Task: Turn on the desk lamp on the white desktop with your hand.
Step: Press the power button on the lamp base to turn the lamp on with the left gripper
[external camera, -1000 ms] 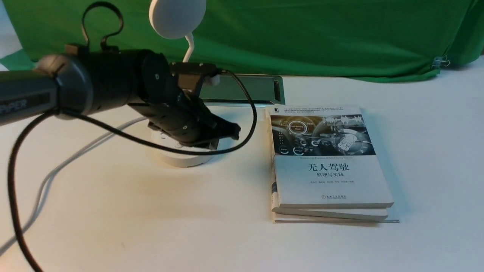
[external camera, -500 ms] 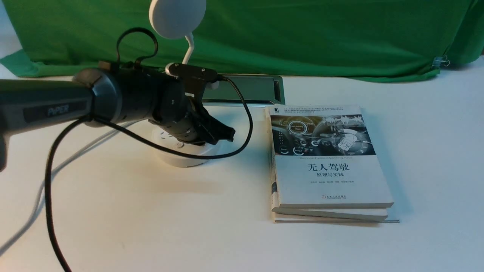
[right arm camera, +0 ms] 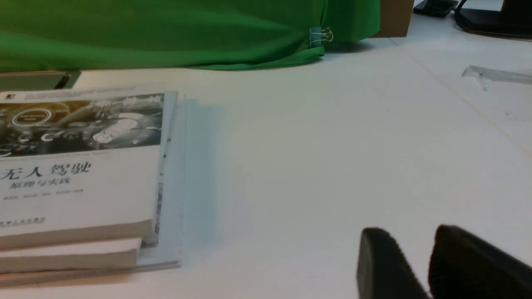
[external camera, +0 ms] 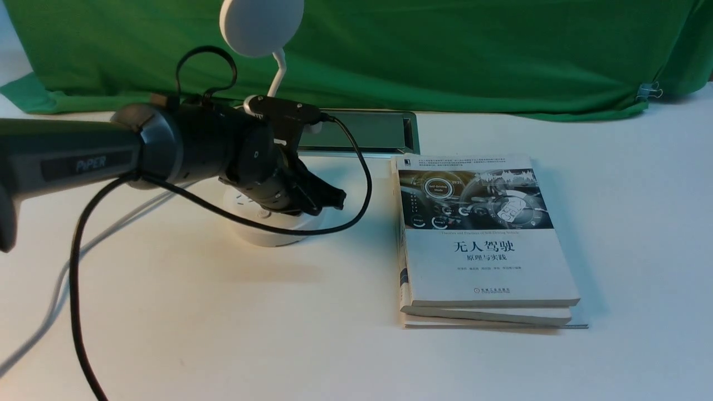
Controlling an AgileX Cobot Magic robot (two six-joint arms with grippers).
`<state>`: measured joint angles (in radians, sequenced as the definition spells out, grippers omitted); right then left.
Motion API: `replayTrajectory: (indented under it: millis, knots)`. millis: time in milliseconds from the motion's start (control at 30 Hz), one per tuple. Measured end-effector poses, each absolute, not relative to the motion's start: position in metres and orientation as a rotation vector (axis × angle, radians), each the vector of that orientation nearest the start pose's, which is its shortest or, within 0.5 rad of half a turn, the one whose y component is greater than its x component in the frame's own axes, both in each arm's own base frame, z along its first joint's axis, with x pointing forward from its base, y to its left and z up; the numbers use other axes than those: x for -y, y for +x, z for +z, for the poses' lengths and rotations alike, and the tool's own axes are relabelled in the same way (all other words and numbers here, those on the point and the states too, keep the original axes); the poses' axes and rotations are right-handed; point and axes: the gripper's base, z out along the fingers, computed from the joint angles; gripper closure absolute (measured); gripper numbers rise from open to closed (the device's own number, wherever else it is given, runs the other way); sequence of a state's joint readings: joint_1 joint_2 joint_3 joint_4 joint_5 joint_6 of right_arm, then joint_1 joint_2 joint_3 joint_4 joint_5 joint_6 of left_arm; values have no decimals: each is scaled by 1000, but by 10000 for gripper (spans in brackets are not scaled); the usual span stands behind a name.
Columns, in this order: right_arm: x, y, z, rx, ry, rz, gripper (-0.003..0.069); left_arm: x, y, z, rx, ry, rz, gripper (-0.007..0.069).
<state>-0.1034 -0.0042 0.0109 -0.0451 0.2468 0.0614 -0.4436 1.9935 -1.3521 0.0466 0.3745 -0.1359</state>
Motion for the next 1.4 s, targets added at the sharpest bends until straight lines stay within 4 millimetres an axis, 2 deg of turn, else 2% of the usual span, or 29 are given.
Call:
replayTrajectory:
  millis: [333, 767, 1400]
  knots:
    - [7, 55, 187, -1735, 113, -73, 418, 183, 392, 180, -2439, 445, -186, 625]
    - [7, 55, 187, -1734, 113, -73, 418, 186, 394, 169, -2466, 410, -211, 624]
    - [7, 55, 187, -1733, 113, -73, 418, 180, 397, 178, -2465, 469, -132, 624]
